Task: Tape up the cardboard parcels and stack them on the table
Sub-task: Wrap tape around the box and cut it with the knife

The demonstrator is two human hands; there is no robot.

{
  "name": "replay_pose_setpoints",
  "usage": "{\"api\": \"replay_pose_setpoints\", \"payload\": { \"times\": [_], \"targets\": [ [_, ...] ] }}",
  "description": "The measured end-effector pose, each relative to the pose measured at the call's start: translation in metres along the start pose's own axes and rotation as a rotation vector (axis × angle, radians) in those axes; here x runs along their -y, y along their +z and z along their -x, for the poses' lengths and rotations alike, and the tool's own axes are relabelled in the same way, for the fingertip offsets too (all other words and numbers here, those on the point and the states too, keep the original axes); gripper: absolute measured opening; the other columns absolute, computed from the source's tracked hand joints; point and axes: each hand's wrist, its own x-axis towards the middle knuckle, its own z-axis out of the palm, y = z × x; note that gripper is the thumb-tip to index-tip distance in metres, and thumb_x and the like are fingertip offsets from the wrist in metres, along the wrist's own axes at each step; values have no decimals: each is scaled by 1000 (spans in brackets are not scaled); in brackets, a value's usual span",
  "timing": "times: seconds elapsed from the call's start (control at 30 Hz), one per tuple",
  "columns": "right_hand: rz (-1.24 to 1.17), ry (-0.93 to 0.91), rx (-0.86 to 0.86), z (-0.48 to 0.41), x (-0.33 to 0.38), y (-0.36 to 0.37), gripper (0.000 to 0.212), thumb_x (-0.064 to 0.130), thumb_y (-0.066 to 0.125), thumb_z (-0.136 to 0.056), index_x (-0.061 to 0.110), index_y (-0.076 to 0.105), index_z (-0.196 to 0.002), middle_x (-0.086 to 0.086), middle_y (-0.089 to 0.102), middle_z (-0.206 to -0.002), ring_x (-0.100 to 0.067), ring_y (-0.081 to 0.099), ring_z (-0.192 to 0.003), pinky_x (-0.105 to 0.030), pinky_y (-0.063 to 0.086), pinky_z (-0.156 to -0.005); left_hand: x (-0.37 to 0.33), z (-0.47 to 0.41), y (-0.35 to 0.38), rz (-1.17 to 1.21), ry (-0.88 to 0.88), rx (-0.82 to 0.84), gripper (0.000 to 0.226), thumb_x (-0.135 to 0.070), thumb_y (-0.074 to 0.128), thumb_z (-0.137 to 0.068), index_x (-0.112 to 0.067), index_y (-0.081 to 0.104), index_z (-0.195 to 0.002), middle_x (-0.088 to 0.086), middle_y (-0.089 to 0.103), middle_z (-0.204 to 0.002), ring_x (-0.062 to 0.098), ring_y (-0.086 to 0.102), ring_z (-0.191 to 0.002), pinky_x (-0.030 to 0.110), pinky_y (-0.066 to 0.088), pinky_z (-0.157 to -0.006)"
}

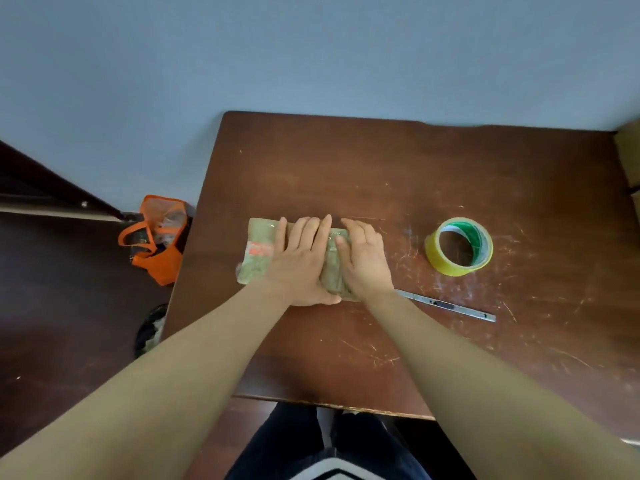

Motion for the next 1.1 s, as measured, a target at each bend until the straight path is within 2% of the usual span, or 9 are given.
{"api": "replay_pose_setpoints", "payload": {
  "times": [0.1, 0.17, 0.3, 0.47, 0.57, 0.7, 0.83, 1.0, 1.1],
  "targets": [
    [210, -30, -33, 16, -2, 3, 57, 41, 31, -101, 16, 20, -151, -4, 7, -160, -17, 1, -146, -35, -7, -117, -1, 1, 0, 34, 7, 6, 127, -73, 58, -64, -11, -12, -150, 3, 3, -155, 22, -4, -143, 51, -13, -113],
    [207, -71, -121, 34, 0, 12, 55, 34, 33, -102, 10, 20, -150, -7, 6, -160, -15, -5, -146, -38, 2, -120, 0, 0, 2, 52, -4, -14, 123, -70, 58, -65, -13, -11, -150, 3, 3, -155, 21, -5, -143, 50, -14, -113],
    [179, -86, -136, 36, -1, 16, 51, 23, 36, -103, 2, 24, -148, -10, 14, -158, -16, -3, -145, -18, -2, -115, 0, -2, 0, 49, -13, 22, 128, -71, 61, -62, -14, -14, -150, 2, 1, -155, 21, -7, -143, 51, -14, -112],
    [-230, 43, -131, 36, -1, 8, 64, 44, 33, -100, 24, 3, -152, 20, -20, -152, 8, -12, -137, -14, 1, -110, 16, -1, -13, 280, 54, 41, 137, -77, 64, -57, -23, -25, -146, -3, -19, -158, 15, -23, -143, 49, -17, -114],
    [-375, 195, -101, 34, 2, 7, 60, 42, 30, -101, 28, 1, -152, 14, -4, -159, 6, 1, -140, -14, 8, -106, 37, 8, -16, 353, -182, -168, 113, -68, 54, -77, -16, -14, -150, 4, -15, -159, 18, -17, -145, 44, -12, -114],
    [-270, 194, -104, 31, 5, 15, 55, 29, 30, -103, 23, 6, -153, 8, 13, -159, -9, 15, -144, -13, 14, -104, 40, 11, -9, 494, -410, -176, 80, -41, 49, -96, -6, 4, -152, 12, -1, -160, 24, -2, -147, 36, 7, -119],
    [-353, 250, -52, 34, 1, 10, 63, 36, 36, -101, 23, 2, -153, 9, 11, -159, -10, 15, -144, -16, 13, -106, 43, 15, -10, 641, -461, -189, 92, -47, 61, -87, -14, 6, -153, 9, -2, -160, 24, 13, -146, 35, 27, -111],
    [-260, 314, -17, 46, 5, 12, 79, 49, 46, -95, 28, -6, -151, 2, 20, -158, -21, 29, -141, -34, 31, -106, 46, 15, -9, 740, -641, -107, 110, -60, 66, -77, -12, 0, -152, 11, 42, -146, 31, 42, -132, 42, 40, -97],
    [-312, 381, -18, 42, 9, 5, 77, 54, 45, -93, 29, 2, -152, -1, 31, -153, -23, 31, -139, -39, 30, -111, 51, 12, -15, 913, -698, -151, 99, -65, 63, -76, -12, 23, -149, 8, 45, -143, 29, 42, -132, 41, 37, -103]
  ]
}}
